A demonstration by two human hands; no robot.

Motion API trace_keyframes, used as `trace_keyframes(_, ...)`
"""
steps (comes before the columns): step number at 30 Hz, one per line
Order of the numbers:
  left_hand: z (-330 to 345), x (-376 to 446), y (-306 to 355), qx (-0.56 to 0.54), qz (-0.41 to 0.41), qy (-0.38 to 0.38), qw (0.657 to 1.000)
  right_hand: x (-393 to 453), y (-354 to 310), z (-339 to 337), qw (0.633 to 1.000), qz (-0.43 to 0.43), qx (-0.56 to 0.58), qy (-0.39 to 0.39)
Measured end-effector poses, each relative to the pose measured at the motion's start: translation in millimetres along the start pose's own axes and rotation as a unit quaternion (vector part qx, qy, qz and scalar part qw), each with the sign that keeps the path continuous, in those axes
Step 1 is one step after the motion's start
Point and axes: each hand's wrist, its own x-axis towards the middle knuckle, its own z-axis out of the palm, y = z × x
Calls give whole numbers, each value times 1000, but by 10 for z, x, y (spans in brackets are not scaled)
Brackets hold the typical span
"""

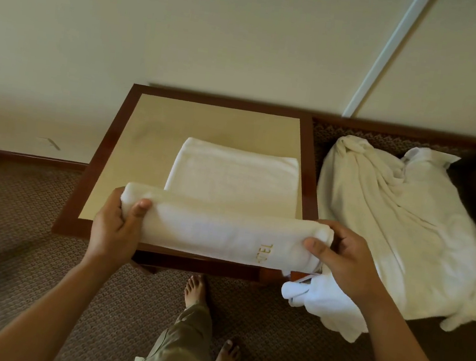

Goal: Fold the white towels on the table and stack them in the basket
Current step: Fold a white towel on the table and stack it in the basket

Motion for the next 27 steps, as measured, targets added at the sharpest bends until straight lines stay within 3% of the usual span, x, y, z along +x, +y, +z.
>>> trace_keyframes(11, 565, 1428, 57, 15, -43, -17, 999, 1215, -50, 174, 991, -33, -2, 130)
trace_keyframes(18, 1196, 2317, -360, 130, -113, -126, 977, 2371, 514, 233, 975, 57, -136, 164)
trace_keyframes(23, 1485, 2477, -461, 223, -59, -89, 969, 2553, 846, 312, 952, 83, -185, 229)
trace_keyframes(27, 1549, 2642, -377, 220, -36, -104, 969, 2526, 818, 377, 936, 91, -196, 278)
